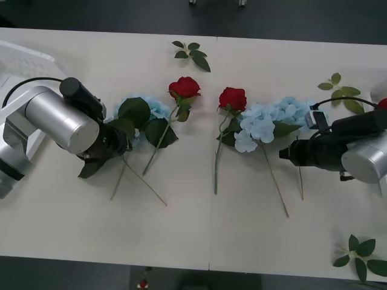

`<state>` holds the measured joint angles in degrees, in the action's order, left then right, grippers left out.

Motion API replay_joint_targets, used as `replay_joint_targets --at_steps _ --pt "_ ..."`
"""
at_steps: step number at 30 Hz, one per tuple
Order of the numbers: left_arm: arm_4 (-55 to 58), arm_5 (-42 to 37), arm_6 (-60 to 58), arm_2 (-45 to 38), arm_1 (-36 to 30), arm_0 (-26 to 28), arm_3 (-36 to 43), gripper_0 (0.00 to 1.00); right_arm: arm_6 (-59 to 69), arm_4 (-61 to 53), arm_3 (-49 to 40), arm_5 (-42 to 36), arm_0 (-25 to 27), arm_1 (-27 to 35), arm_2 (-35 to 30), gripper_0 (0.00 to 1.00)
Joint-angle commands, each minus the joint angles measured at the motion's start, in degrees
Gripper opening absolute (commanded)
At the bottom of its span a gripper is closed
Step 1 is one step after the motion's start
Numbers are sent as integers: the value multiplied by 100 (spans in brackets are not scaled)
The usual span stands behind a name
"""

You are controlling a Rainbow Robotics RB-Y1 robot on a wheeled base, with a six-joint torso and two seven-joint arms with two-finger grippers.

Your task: Put the red flowers into the right box and the blue flowers into the left box

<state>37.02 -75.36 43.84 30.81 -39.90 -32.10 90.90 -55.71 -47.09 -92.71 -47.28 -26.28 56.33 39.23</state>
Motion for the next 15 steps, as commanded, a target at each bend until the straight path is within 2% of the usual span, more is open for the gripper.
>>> replay_joint_targets --at_steps 1,7,10,11,12,13,14,15 --pt "-72 249 -148 101 -27 -60 -134 100 148 218 262 25 -273 -166 138 100" --pt "-125 258 -157 145 17 -60 -143 100 157 236 535 105 -449 -254 305 100" --pt "-125 258 -166 171 8 -60 -143 100 157 280 552 105 -466 -254 357 92" --pt "-133 267 -175 180 8 -60 -143 100 157 297 552 105 -466 -254 366 85" --pt "-177 267 -175 215 17 -60 -143 100 157 306 552 105 -475 -254 384 70" --pt "-256 311 -201 259 8 -60 -143 100 139 332 552 105 -484 -254 419 45" --pt "-318 372 -218 312 17 -60 -160 100 139 368 561 105 -493 -263 445 26" --pt "-362 416 -227 364 17 -60 -178 100 139 403 552 105 -501 -254 472 14"
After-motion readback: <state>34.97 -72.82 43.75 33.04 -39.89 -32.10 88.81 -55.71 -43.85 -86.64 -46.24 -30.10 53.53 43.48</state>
